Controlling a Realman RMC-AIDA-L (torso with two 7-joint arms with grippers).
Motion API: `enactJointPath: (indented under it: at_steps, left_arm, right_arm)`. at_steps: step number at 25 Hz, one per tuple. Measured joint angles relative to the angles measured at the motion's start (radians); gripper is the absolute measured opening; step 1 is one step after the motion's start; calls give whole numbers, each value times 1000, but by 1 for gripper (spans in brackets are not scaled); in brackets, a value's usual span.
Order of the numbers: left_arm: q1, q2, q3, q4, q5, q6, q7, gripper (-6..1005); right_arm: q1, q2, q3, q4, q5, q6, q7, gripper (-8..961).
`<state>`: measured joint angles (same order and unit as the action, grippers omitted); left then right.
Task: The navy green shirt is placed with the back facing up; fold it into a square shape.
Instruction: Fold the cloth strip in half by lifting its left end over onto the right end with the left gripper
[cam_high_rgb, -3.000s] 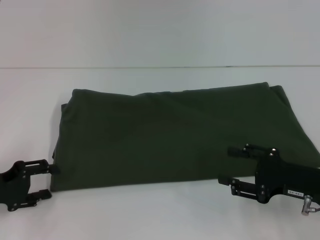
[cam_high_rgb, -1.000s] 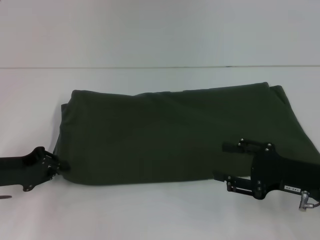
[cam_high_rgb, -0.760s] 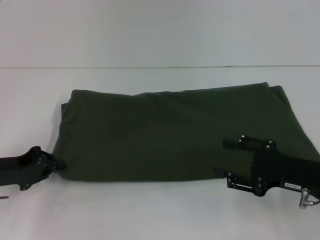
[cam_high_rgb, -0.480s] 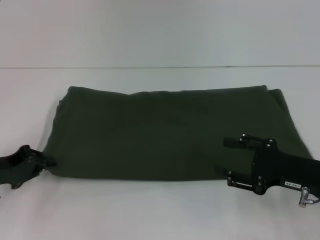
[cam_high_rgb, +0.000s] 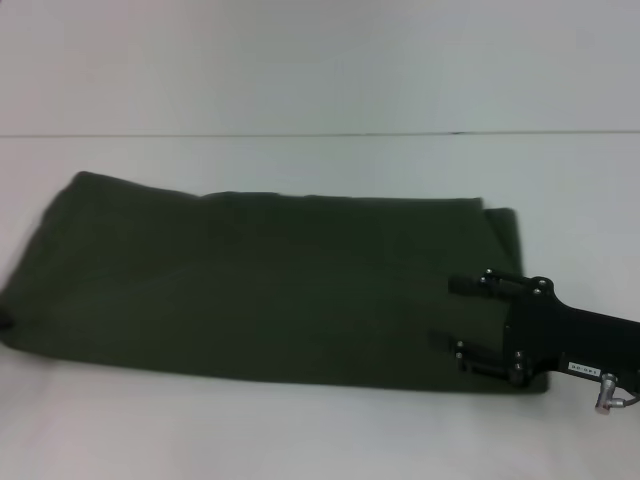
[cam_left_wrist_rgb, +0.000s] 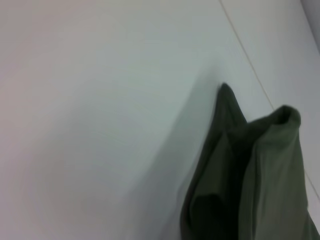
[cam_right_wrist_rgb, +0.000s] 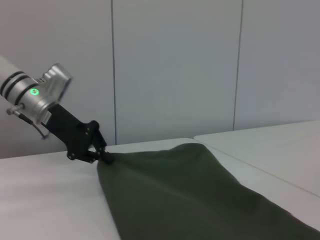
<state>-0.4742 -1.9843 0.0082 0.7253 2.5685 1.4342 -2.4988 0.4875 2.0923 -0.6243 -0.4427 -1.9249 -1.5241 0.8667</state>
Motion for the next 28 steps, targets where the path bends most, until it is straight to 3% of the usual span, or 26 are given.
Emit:
enactJointPath:
  at_steps: [8,14,20,24,28]
  left_arm:
    - [29,25,-93,65,-5,18,17,47]
    - [23,29,-90,57,-30,57,29,47]
    - [-8,30,-83,17,-149,186,59,47]
    - [-53,31,-26,-53,-253,243,79,48]
    - [-128,4,109,-127,-365,245,107,48]
  right_arm:
    - [-6,0,0,1,-1,13,0,722]
    - [-9,1,-7,6,-6,37,0,722]
    - [-22,1,1,15,-2,54,0,722]
    - [-39,0,8,15,0,71,0,722]
    - [-57,2,39,15,1,72,0,722]
